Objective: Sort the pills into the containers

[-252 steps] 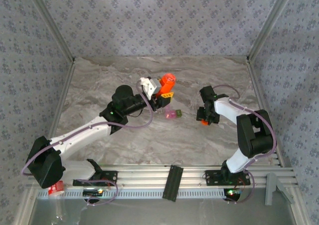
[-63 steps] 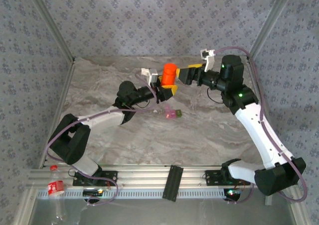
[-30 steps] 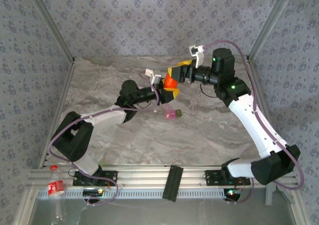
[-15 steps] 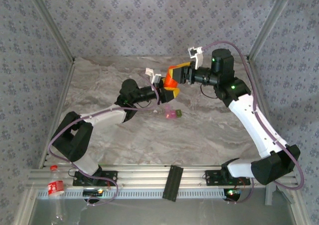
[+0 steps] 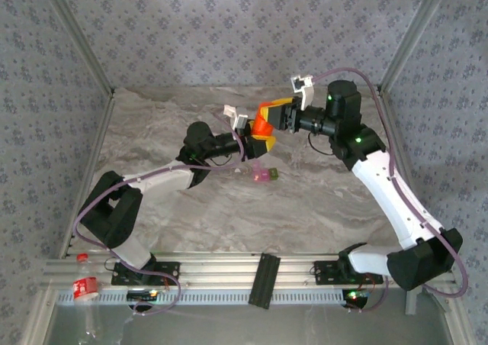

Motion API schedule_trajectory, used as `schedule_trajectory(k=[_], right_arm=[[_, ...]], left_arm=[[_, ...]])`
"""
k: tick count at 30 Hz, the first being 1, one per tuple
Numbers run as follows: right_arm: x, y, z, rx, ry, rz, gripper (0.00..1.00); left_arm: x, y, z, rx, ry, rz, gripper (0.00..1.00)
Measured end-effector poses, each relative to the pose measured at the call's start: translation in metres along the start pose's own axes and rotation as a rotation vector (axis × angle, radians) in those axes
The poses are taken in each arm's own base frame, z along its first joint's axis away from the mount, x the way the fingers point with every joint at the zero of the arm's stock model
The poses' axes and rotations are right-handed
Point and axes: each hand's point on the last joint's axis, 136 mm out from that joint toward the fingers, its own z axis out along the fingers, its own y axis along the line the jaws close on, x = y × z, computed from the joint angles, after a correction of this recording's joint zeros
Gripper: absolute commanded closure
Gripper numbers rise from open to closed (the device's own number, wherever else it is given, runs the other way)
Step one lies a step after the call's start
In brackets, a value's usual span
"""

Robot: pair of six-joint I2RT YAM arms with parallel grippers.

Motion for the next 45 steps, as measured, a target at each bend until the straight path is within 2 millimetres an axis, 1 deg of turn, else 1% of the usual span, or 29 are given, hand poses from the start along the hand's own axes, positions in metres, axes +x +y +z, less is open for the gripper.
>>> schedule_trajectory(k=[12, 23, 33, 42, 45], right_arm=[[0.005, -0.001, -0.002, 0.01, -0.08, -0.027, 0.64], [0.004, -0.006, 0.008, 0.093, -0.149, 0.017, 0.64], [0.008, -0.013, 0.018, 0.229, -0.135, 0.056, 0.63], [0.01, -0.015, 0.024, 0.298, -0.148, 0.074, 0.58], [0.009, -0.015, 0.025, 0.303, -0.149, 0.076, 0.53]], left_arm=[[0.003, 0.0, 0.001, -0.001, 0.01, 0.001, 1.0], [0.003, 0.009, -0.001, -0.038, 0.009, -0.006, 1.0], [0.01, 0.024, -0.005, -0.121, 0.019, 0.03, 1.0], [0.012, 0.031, -0.009, -0.172, 0.02, 0.054, 1.0], [0.011, 0.032, -0.009, -0.182, 0.018, 0.058, 1.0]])
